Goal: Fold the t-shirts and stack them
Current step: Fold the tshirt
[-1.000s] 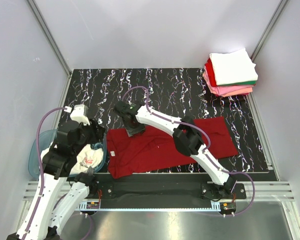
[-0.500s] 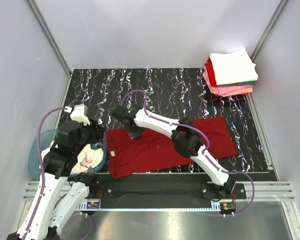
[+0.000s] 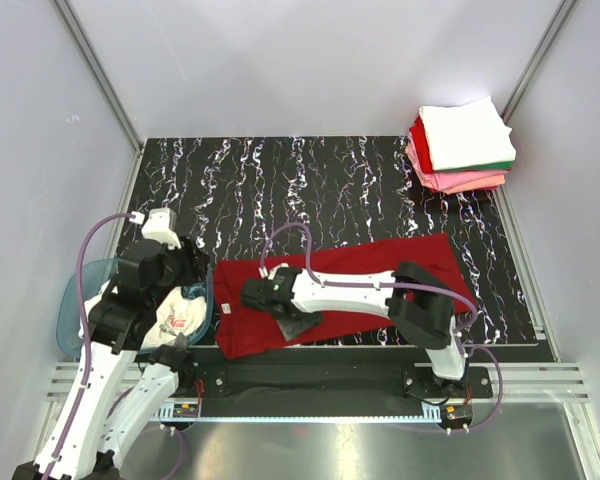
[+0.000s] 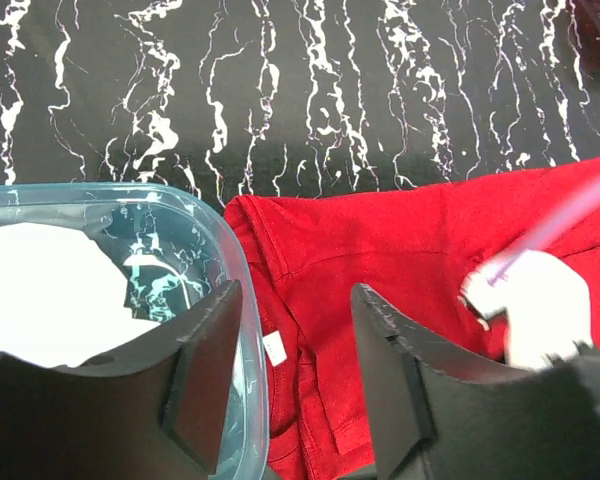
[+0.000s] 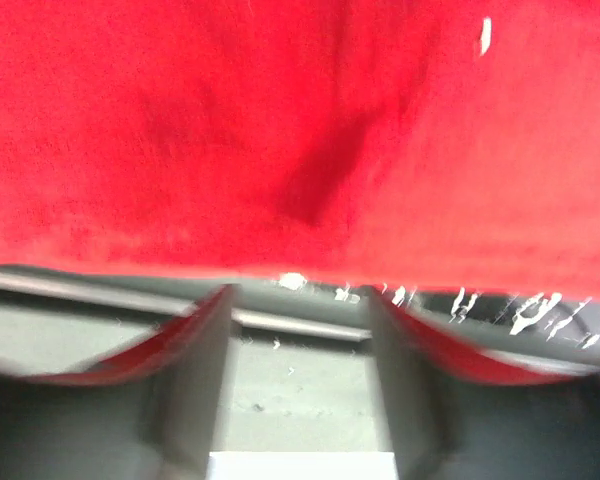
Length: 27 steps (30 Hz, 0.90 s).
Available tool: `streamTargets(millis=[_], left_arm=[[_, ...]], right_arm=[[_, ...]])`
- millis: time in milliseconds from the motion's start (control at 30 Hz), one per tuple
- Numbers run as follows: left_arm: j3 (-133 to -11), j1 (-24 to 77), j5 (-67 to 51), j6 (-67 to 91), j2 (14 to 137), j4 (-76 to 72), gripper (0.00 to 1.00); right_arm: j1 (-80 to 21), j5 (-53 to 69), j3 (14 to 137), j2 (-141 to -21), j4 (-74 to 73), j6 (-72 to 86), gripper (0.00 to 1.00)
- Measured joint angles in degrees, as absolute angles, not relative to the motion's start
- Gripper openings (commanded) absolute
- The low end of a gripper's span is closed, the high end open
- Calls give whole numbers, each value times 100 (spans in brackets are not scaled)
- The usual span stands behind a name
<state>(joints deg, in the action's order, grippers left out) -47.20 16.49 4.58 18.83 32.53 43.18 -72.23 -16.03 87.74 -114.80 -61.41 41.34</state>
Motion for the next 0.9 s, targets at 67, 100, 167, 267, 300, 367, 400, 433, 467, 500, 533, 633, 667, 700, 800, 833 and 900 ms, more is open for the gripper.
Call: streamTargets(millis=[67,100,167,267,300,367,400,433,467,500,533,633,667,700,800,833,900], left_arm=[[-4720,1647,471,1885,3299,4316,55],[-4720,1647,475,1885,3330,4316,56],[-4720,1643,475,1885,3411,4316,55],[-4720,1643,427,1894,3645,4311,51],[-4720,1643,390,1918,3763,4313,51],[-4722,1645,244,2010,4051,4296,50],[-4720,1664,161,2099,4219,4283,50],[-4720,1715,106,2209,4416,4254,51],[-4720,1793,75,2298,4556,4213,51],[-4720,1964,64,2429,4781,4145,51],[-4720,2163,51,2561,5004,4049,52],[-4727,2832,60,2928,5819,3756,54],[-4731,2995,38,3046,6167,3632,54],[-4746,3092,5,3159,6539,3529,54],[-4746,3157,-187,3430,7507,3197,55],[-4746,3179,-242,3509,7773,3109,55],[-4740,3210,-301,3636,8154,2950,55]], right_arm=[[-7354,-1649,8567,-11284,-6160,4366,83],[-7376,-1693,8495,-11198,-6160,4453,87],[-7378,-1817,8322,-10919,-6147,4644,93],[-7310,-2062,8121,-10353,-6104,4794,93],[-7225,-2097,8064,-10134,-6077,4805,92],[-6906,-2130,7918,-9714,-5920,4781,89],[-6613,-2104,7782,-9502,-5776,4724,88],[-6274,-1994,7601,-9292,-5557,4648,87],[-5843,-1916,7404,-9102,-5363,4571,87],[-5384,-1806,7229,-8971,-5194,4447,86],[-4952,-1730,7102,-8906,-5081,4322,85],[-4112,-1472,7013,-9024,-4860,3905,85],[-3863,-1361,7013,-9100,-4777,3798,85],[-3691,-1208,7017,-9198,-4668,3680,84],[-3258,-701,7022,-9605,-4331,3413,83],[-3144,-576,7024,-9791,-4219,3339,83],[-3011,-322,7026,-10127,-4040,3258,82]])
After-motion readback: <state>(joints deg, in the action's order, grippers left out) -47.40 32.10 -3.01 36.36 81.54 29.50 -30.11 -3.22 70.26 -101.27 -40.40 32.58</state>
